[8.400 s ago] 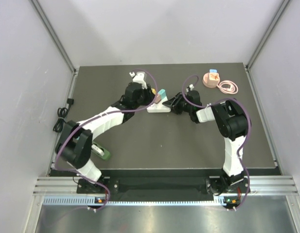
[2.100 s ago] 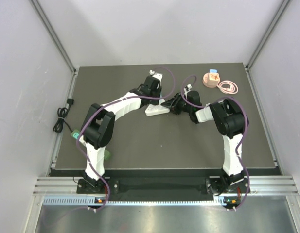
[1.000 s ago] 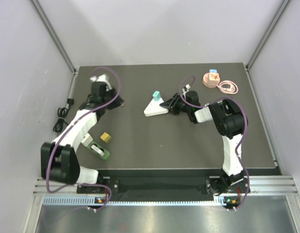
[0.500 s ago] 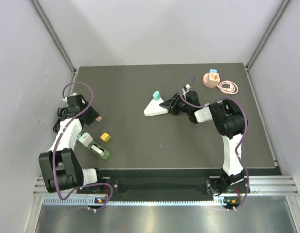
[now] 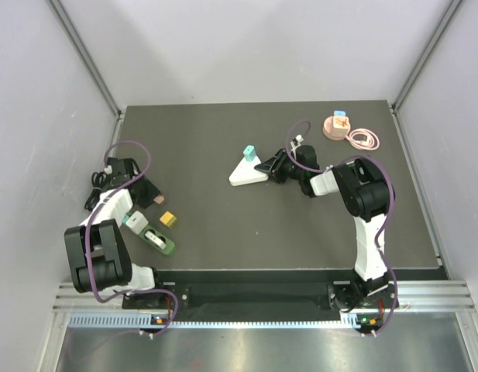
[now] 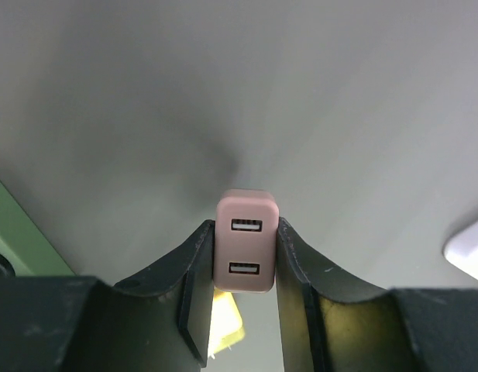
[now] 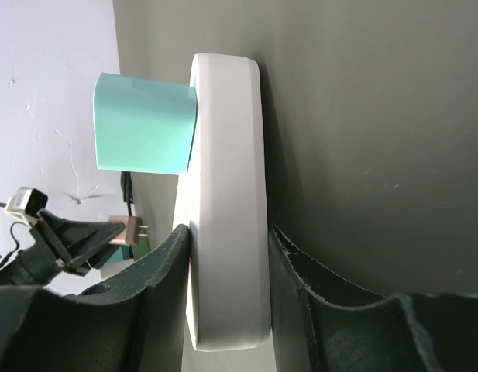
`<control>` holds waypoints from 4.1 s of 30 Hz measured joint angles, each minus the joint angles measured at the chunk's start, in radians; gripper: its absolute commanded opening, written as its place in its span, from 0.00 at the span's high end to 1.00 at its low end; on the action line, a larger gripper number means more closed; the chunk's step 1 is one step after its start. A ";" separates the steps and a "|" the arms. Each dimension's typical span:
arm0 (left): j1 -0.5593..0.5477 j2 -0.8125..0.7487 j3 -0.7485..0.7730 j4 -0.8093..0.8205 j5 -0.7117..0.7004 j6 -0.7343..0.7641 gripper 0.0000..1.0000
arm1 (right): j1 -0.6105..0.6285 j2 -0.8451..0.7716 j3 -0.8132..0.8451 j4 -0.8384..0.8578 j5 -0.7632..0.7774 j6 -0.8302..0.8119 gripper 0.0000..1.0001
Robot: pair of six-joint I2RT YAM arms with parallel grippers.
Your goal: Pull the plug off the socket
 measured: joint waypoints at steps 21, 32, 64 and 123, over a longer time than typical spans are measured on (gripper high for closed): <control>0.016 0.017 0.019 -0.005 -0.043 0.050 0.24 | 0.000 0.000 0.000 0.000 -0.001 0.000 1.00; -0.025 -0.170 0.164 0.004 0.068 0.055 0.30 | 0.000 0.000 0.000 0.000 -0.001 0.000 1.00; -0.760 0.675 0.824 0.142 -0.130 0.319 0.32 | 0.000 0.000 0.000 0.000 -0.006 0.002 1.00; -0.688 0.651 0.753 0.150 -0.047 0.166 1.00 | -0.006 0.006 0.007 0.000 -0.037 -0.001 1.00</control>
